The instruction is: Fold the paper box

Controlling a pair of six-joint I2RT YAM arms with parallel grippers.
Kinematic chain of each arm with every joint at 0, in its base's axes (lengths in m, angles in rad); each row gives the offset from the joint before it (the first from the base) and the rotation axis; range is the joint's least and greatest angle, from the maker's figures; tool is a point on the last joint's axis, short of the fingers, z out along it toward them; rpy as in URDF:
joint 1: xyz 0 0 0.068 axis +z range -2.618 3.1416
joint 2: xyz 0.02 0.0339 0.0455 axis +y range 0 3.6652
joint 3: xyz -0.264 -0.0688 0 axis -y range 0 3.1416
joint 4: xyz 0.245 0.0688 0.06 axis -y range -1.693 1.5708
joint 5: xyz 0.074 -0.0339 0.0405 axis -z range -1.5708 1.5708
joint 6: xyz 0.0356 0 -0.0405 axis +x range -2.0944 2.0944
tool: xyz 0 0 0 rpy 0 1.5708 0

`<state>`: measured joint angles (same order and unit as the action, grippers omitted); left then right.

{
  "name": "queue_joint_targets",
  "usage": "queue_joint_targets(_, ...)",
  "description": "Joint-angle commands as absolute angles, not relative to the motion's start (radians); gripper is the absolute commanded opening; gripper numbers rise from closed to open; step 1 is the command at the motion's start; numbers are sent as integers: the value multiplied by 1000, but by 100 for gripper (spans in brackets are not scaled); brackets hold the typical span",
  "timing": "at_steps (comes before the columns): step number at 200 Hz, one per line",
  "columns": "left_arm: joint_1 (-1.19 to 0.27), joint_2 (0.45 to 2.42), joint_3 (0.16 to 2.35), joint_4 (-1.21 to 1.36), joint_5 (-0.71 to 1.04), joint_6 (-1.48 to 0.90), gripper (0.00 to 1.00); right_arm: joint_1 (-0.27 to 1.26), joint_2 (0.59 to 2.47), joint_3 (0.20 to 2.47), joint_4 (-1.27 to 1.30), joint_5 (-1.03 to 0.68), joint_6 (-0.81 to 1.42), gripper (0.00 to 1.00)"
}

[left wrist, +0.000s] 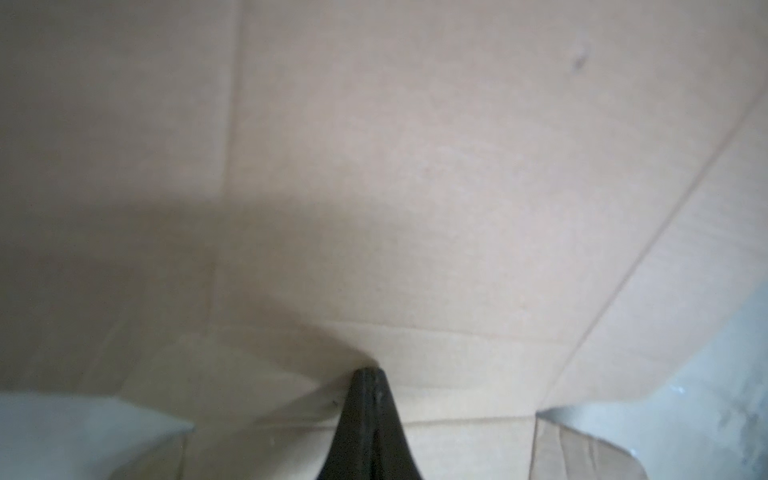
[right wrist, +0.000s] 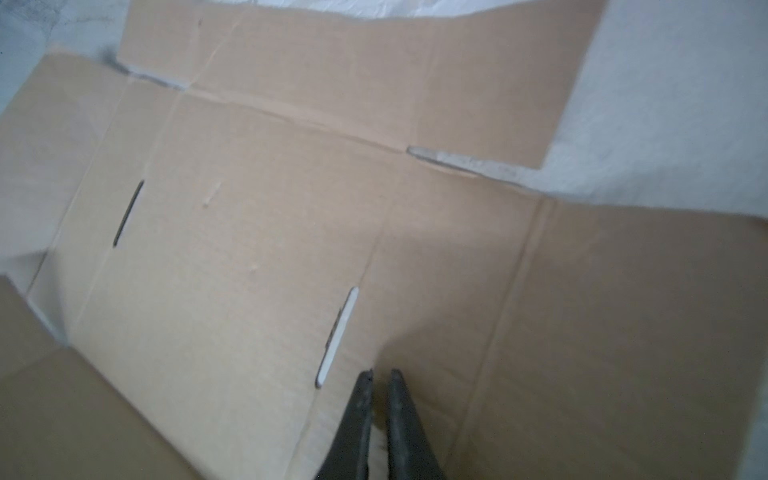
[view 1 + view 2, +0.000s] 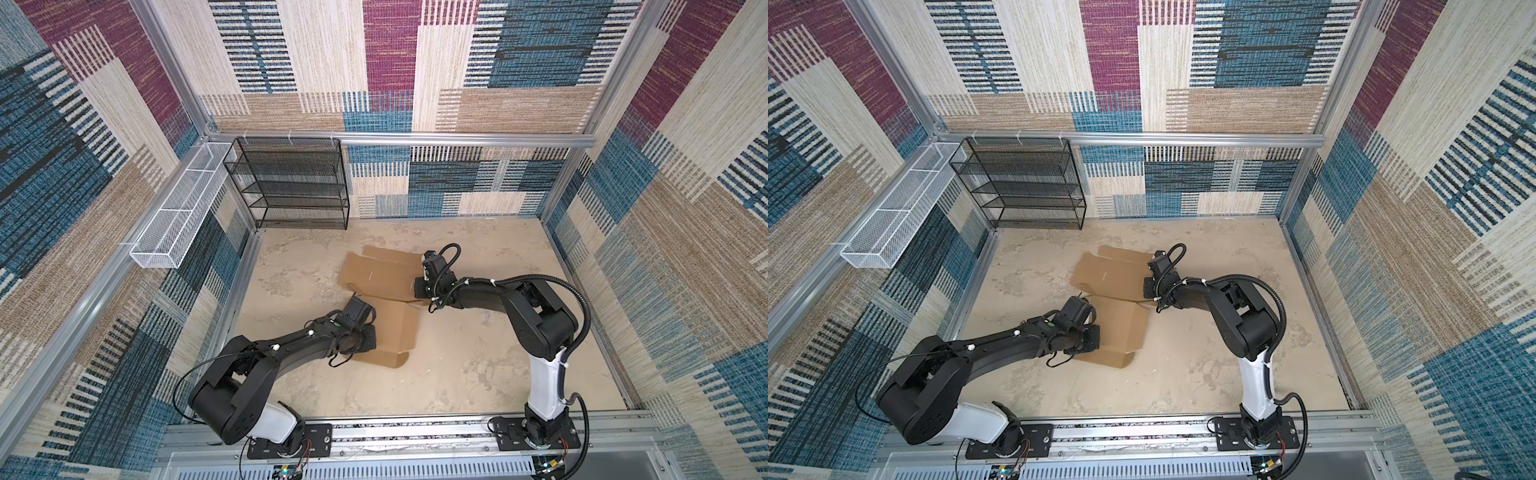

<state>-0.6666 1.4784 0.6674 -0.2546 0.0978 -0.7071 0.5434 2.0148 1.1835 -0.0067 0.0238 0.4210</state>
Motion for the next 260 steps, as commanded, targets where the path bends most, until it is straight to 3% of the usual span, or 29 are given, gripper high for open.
queue_joint_targets(1, -727, 1472, 664, -389, 179, -798, 0, 538, 2030, 1211, -121, 30, 375, 13)
queue_joint_targets(37, -793, 1377, 647, -427, 163, -857, 0, 519, 2026, 1241, -122, 29, 318, 16)
queue_joint_targets(91, -809, 1221, 733, -590, 28, -836, 0, 518, 1968, 1235, -90, -37, 298, 30)
queue_joint_targets(113, -794, 1189, 851, -680, -64, -757, 17, 519, 1898, 1225, -90, -64, 306, 36)
queue_joint_targets(139, -732, 1194, 965, -716, -97, -640, 47, 518, 1816, 1221, -124, -80, 316, 45)
queue_joint_targets(165, -616, 1243, 1041, -696, -56, -529, 99, 518, 1760, 1212, -185, -43, 327, 57)
queue_joint_targets(201, -416, 1328, 1082, -615, 78, -459, 99, 516, 1702, 1177, -243, 35, 334, 72)
queue_joint_targets(225, -318, 1428, 1138, -623, 113, -408, 99, 490, 1690, 1153, -251, 27, 346, 73)
queue_joint_targets(260, -209, 1607, 1264, -647, 224, -324, 88, 425, 1706, 1135, -244, -26, 369, 72)
